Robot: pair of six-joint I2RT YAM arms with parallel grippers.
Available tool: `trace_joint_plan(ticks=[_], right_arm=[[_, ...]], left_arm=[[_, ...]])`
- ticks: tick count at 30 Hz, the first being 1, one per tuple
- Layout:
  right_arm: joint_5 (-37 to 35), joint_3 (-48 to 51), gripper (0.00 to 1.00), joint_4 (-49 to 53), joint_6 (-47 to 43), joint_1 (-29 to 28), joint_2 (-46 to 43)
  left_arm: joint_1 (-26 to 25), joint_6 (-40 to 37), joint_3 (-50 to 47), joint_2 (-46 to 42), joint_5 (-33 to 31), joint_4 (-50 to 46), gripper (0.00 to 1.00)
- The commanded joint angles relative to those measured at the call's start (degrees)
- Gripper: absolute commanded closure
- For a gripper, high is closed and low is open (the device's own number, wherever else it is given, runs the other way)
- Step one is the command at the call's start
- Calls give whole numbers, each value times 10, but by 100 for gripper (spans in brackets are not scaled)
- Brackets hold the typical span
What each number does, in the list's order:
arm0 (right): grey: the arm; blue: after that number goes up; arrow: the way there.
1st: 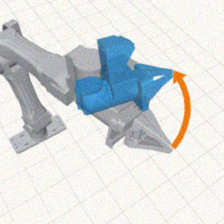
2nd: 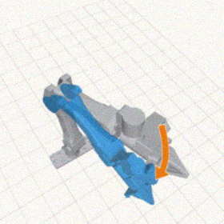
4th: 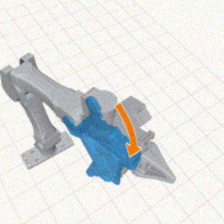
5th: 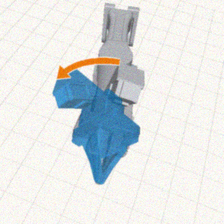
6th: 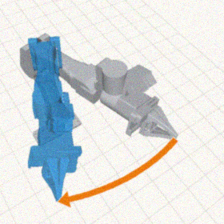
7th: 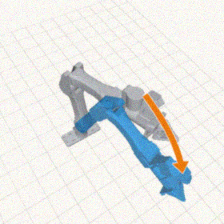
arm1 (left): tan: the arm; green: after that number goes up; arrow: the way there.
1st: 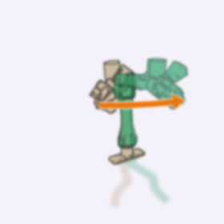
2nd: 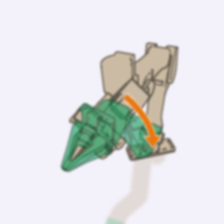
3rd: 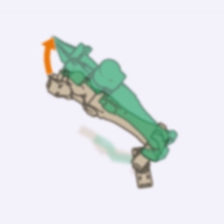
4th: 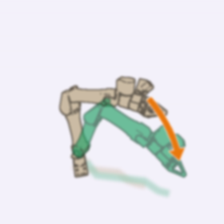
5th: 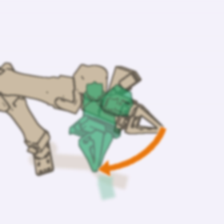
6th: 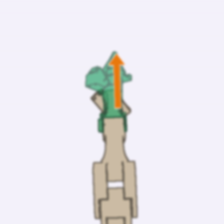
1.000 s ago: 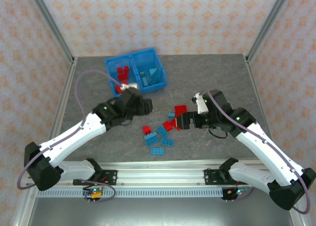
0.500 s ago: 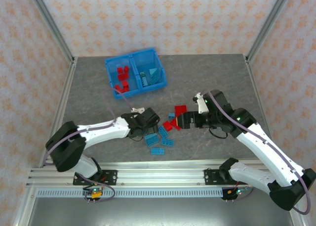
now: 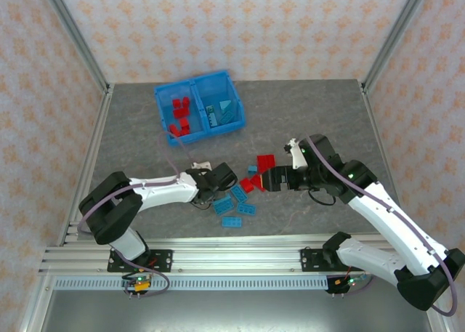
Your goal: Sort the legos into containers by color
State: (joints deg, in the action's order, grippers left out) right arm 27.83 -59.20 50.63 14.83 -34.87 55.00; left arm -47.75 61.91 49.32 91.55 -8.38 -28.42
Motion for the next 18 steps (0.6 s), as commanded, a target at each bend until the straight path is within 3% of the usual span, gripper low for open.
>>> trace_joint_plan(ticks=[1,4,8,12,14,18], right_arm=[[41,6,0,6,-4,-2,-10],[86,7,0,-7,-4,-3,-10],[94,2,0,-25,-3,-5,-10],[80,2,0,-31,2,-5,-10],[74,4,0,-31,5,-5,-10],[72,3,0,-21,4,-5,-14]], left_arm=[[5,-17,18,-45,-81,-54,82],[40,-78,63,-86,-124,-83,82],[136,-190,152,-90,-143,-78,82],[226,-283,261,-19,-167,-59,83],[280,-300,332,44,-136,-59,83],[340,-310,471,171,-100,-77,83]])
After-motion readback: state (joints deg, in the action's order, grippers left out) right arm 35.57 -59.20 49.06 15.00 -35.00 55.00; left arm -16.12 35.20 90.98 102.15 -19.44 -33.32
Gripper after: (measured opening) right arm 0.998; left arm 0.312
